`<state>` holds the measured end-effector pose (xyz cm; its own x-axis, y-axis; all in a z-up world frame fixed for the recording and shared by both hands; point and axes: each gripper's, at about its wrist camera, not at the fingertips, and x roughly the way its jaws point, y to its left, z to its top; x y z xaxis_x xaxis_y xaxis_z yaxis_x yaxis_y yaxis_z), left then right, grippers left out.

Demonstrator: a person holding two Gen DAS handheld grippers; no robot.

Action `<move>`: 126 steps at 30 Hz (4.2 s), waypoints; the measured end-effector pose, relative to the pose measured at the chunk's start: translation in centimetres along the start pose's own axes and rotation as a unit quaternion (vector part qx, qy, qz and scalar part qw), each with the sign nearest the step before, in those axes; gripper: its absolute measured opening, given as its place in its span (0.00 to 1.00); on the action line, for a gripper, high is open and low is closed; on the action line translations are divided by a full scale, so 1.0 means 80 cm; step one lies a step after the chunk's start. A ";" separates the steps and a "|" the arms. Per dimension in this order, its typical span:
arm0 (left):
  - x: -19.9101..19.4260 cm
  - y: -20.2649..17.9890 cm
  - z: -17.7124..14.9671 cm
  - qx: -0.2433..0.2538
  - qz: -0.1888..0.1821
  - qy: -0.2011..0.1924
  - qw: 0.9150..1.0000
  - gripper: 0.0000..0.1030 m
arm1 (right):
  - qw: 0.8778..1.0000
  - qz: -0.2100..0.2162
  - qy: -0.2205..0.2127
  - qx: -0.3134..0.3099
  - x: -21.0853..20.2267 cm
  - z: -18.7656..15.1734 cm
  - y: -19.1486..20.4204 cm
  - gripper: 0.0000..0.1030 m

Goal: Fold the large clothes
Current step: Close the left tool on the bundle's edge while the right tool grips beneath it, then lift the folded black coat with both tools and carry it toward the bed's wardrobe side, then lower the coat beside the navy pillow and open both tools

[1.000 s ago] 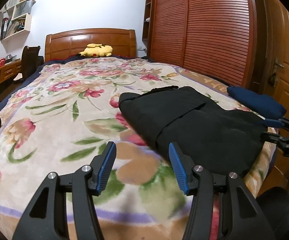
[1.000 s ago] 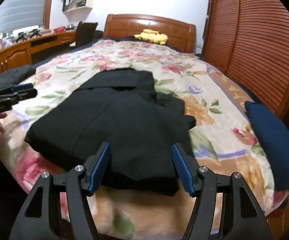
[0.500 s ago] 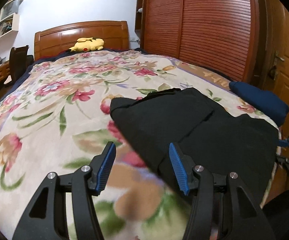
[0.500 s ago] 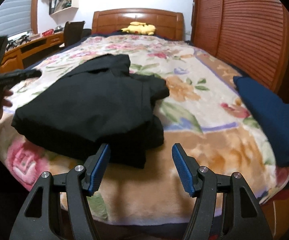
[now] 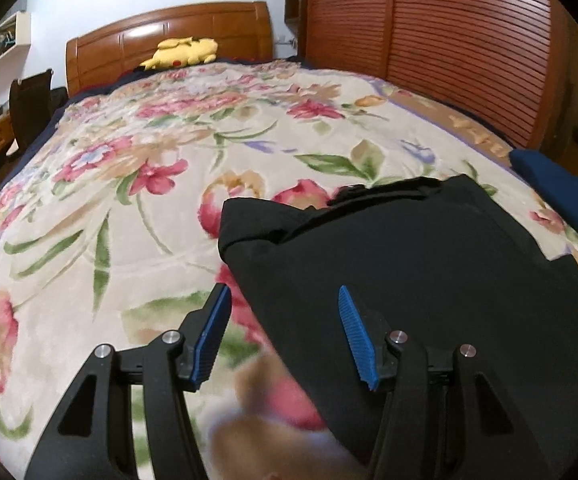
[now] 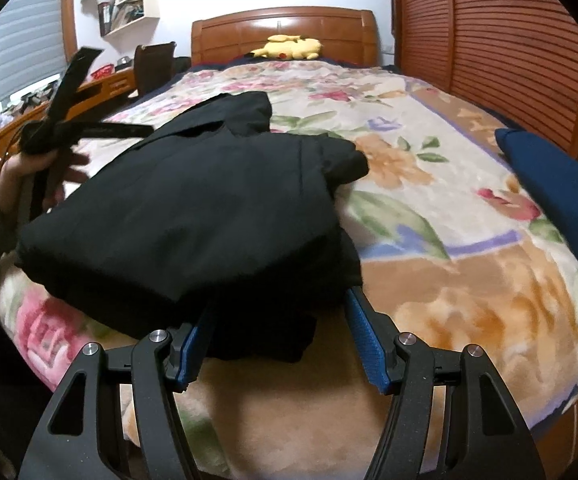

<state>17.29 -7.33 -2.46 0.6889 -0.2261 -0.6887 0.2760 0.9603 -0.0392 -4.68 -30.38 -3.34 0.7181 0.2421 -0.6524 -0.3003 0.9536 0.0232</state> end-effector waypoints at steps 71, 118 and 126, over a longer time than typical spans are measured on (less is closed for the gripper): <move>-0.076 -0.089 0.124 0.054 0.014 -0.069 0.996 0.09 | 0.994 0.024 -0.103 0.009 -0.080 0.075 -0.046 0.18; -0.015 -0.482 0.175 0.188 -0.145 -0.066 0.969 0.36 | 0.938 -0.308 -0.119 0.109 -0.276 0.006 -0.396 0.65; -0.029 -0.447 0.130 0.181 -0.173 -0.049 0.967 0.40 | 0.935 -0.312 -0.152 0.071 -0.281 0.043 -0.344 0.65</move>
<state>12.78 -42.85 8.06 0.5695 -0.5548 -0.6065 0.7052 0.7089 0.0138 -10.37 -61.45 13.32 0.8777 -0.3495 -0.3279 0.3071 0.9354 -0.1749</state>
